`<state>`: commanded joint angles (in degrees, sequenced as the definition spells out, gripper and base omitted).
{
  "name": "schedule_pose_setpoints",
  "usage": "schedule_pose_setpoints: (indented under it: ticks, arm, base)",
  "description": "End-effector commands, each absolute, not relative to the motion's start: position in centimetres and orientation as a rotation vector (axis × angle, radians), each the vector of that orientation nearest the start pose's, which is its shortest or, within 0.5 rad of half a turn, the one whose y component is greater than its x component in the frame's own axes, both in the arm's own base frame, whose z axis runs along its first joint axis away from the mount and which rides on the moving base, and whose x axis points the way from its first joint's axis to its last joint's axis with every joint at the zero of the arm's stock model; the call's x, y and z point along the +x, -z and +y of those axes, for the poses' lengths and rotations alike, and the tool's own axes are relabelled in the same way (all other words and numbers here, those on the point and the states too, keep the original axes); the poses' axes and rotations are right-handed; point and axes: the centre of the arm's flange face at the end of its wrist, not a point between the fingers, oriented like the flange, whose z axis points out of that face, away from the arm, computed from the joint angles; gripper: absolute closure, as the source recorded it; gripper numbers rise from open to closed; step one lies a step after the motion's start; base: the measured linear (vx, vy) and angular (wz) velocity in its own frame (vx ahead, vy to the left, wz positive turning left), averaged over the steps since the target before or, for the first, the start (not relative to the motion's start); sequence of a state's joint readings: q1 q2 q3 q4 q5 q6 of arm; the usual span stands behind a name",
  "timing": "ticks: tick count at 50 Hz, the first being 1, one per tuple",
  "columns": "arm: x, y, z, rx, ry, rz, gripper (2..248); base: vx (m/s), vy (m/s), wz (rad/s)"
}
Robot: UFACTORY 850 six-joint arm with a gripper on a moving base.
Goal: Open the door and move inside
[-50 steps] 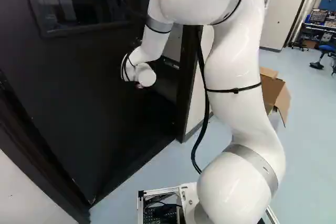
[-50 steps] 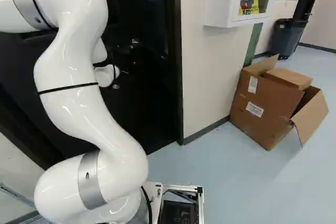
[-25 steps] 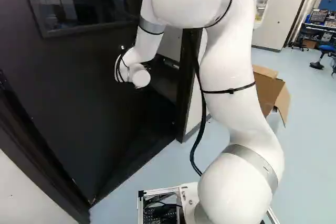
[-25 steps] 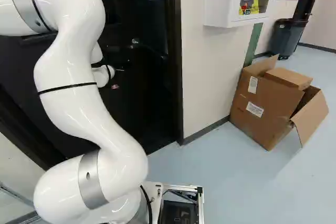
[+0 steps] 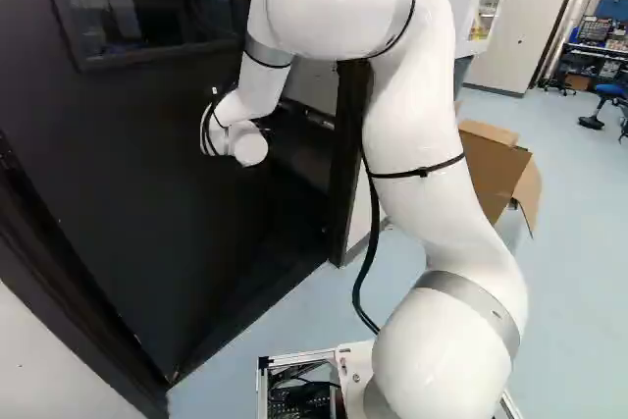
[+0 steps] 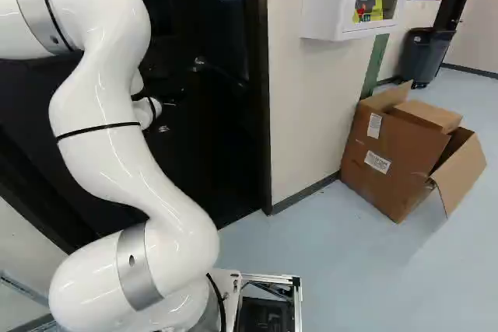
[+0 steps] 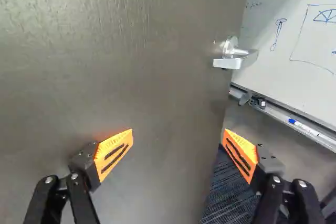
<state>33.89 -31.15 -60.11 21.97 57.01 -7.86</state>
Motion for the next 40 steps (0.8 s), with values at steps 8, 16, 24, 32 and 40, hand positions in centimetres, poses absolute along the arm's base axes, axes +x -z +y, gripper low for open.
schedule_pose_setpoints:
  ticks: [8,16,24,32,40]
  arm:
    - [53.5,-38.7,33.7,-2.16,1.948,-0.248,3]
    - [53.5,-38.6,35.1,-2.145,1.943,-0.261,3]
    - [53.6,-38.5,36.4,-2.127,1.939,-0.279,3]
    - [53.6,-38.4,37.9,-2.104,1.935,-0.31,3]
    - [53.7,-38.2,39.4,-2.079,1.93,-0.344,3]
  base:
    - [0.0,0.0,0.0]
    - [0.0,0.0,0.0]
    - [0.0,0.0,0.0]
    - [0.0,0.0,0.0]
    - [0.0,0.0,0.0]
